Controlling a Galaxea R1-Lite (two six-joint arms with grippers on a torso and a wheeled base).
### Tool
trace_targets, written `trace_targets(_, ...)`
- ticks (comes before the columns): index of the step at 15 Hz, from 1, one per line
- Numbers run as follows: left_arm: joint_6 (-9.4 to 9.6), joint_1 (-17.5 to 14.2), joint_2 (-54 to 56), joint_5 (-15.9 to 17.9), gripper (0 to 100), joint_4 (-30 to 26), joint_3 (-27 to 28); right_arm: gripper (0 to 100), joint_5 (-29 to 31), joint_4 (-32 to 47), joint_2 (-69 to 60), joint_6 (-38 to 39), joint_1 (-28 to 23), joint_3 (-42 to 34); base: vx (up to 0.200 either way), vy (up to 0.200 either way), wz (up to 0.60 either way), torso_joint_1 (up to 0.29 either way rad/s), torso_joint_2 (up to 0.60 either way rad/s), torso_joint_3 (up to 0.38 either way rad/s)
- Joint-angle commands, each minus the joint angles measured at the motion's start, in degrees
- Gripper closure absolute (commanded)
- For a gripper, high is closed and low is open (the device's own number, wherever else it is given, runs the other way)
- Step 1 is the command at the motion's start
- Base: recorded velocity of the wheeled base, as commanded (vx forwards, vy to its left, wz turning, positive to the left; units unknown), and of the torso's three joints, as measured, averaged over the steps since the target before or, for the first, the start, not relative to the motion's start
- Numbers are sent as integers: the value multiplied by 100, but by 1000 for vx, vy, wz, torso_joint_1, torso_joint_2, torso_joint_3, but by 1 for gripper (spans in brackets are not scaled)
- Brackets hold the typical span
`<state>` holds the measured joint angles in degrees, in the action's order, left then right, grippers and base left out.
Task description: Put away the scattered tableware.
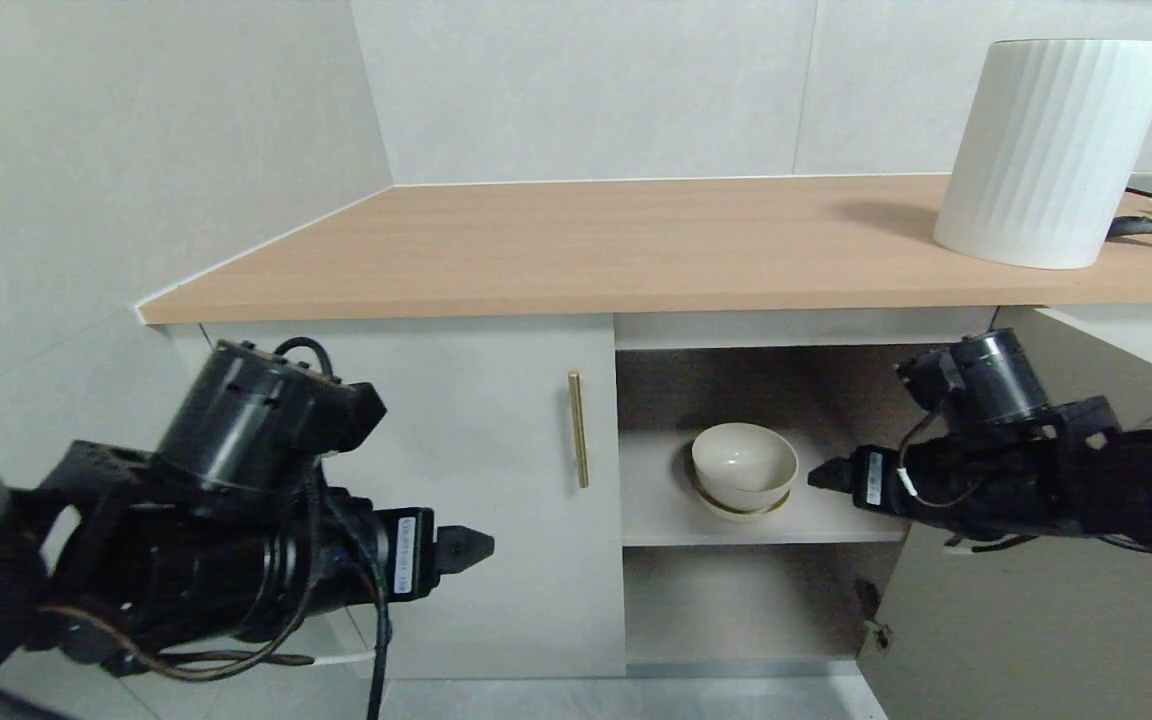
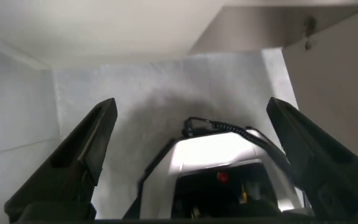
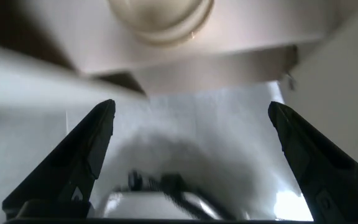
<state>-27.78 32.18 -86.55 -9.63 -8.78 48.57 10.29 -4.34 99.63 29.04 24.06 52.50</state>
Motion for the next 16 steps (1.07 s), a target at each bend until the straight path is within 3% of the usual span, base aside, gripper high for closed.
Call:
trace_targets(1, 115, -72, 1079, -136, 0, 25, -585, 0, -27, 390, -1333, -56, 186, -548, 0, 0, 0, 0, 0, 0)
trace_targets(3, 449, -476, 1439, -118, 0, 43, -919, 0, 52, 539, -1693, -56, 397, -786, 0, 0, 0, 0, 0, 0)
trace_targets(4, 511, -564, 1554, -127, 0, 95, -1025, 0, 70, 539, -1860, -47, 450, -970, 0, 0, 0, 0, 0, 0)
trace_targets(9, 511, -564, 1694, -109, 0, 306, -1482, 0, 61, 557, -1974, -100, 608, -1216, 0, 0, 0, 0, 0, 0)
trace_targets(11, 546, -546, 1659, -118, 0, 394, -1297, 0, 70, 557, -2009, -162, 661, -1269, 0, 0, 0, 0, 0, 0)
trace_targets(13, 704, -546, 1413, -109, 0, 394, -919, 0, 70, 557, -2071, -188, 661, -1269, 0, 0, 0, 0, 0, 0)
trace_targets(16, 704, -485, 982, -100, 0, 403, -691, 0, 79, 557, -2062, -188, 661, -1269, 0, 0, 0, 0, 0, 0)
